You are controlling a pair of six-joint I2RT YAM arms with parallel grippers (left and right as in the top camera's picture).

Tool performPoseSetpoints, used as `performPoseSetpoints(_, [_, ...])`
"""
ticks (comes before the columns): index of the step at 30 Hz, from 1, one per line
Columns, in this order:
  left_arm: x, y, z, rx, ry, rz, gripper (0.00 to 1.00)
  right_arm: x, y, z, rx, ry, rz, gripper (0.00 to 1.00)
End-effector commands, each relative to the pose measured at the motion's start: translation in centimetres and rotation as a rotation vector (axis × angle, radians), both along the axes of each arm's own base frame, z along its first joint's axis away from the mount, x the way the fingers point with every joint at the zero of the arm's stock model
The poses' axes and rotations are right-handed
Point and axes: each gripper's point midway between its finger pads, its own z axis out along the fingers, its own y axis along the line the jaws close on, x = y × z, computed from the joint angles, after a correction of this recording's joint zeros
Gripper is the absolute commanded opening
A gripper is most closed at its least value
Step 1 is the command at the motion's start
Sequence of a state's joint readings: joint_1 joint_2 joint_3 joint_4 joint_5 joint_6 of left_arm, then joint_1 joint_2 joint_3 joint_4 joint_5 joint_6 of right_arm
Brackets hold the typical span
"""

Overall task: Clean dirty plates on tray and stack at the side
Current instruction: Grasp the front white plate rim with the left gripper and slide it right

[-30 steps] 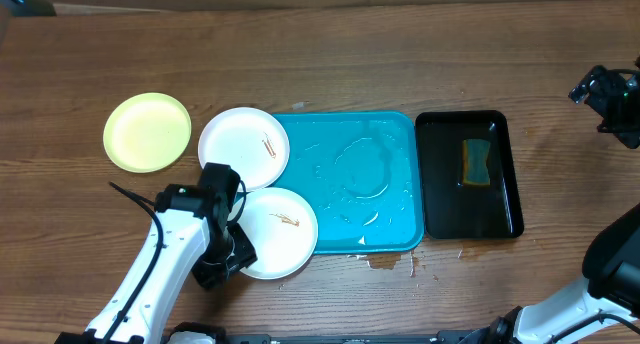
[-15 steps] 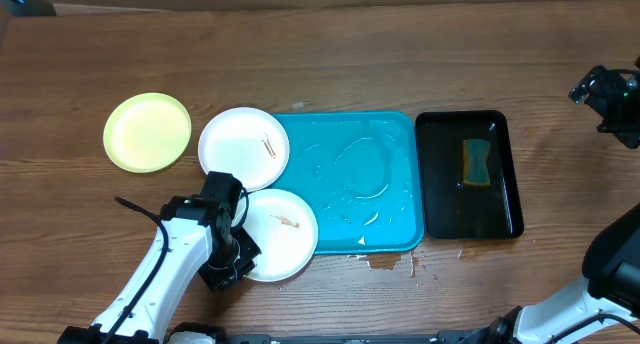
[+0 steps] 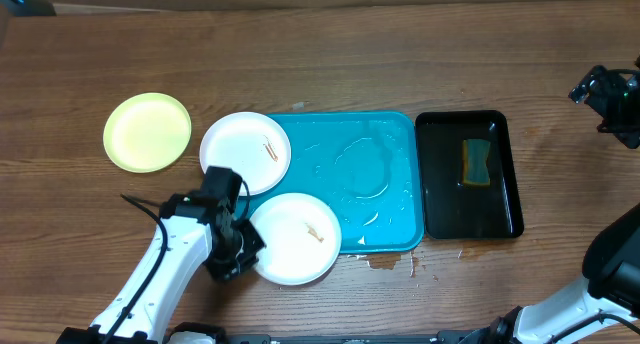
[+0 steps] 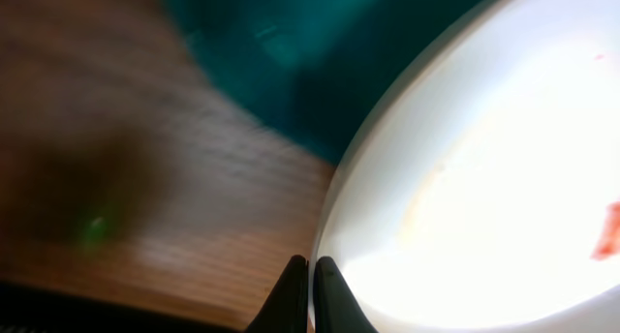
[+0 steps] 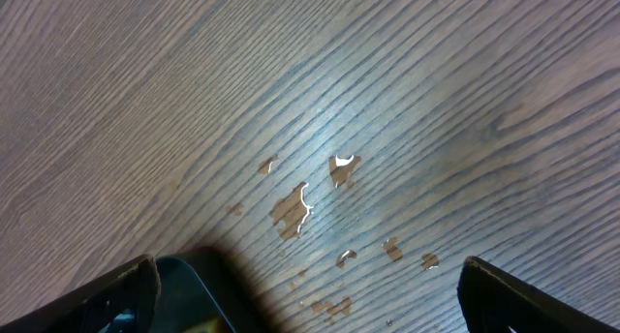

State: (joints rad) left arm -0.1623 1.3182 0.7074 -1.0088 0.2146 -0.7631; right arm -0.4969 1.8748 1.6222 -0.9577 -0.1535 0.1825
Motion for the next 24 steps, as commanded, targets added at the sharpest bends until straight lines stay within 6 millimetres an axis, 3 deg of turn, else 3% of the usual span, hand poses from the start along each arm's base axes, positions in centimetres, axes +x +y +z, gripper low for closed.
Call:
performPoseSetpoints(1, [3.7, -1.5, 2.9, -0.071, -0.148, -0.090, 0.04, 0.2, -0.2, 1.1, -0.011, -0.029, -0.002, 1.00])
performPoseSetpoints(6, [7.4, -2.5, 6.0, -0.056, -0.290, -0.169, 0.04, 0.2, -0.2, 1.1, -0.011, -0.029, -0.002, 1.00])
performPoseSetpoints(9, [9.0, -3.2, 6.4, -0.011, -0.317, -0.215, 0.04, 0.2, -0.2, 1.1, -0.011, -0.029, -0.002, 1.00])
performPoseSetpoints(20, [16.6, -7.8, 2.6, 0.047, -0.392, -0.425, 0.04, 0.2, -0.2, 1.1, -0.011, -0.029, -0.002, 1.00])
performPoseSetpoints(24, [17.9, -8.6, 1.7, 0.036, -0.419, -0.433, 0.04, 0.2, -0.2, 1.1, -0.011, -0.029, -0.002, 1.00])
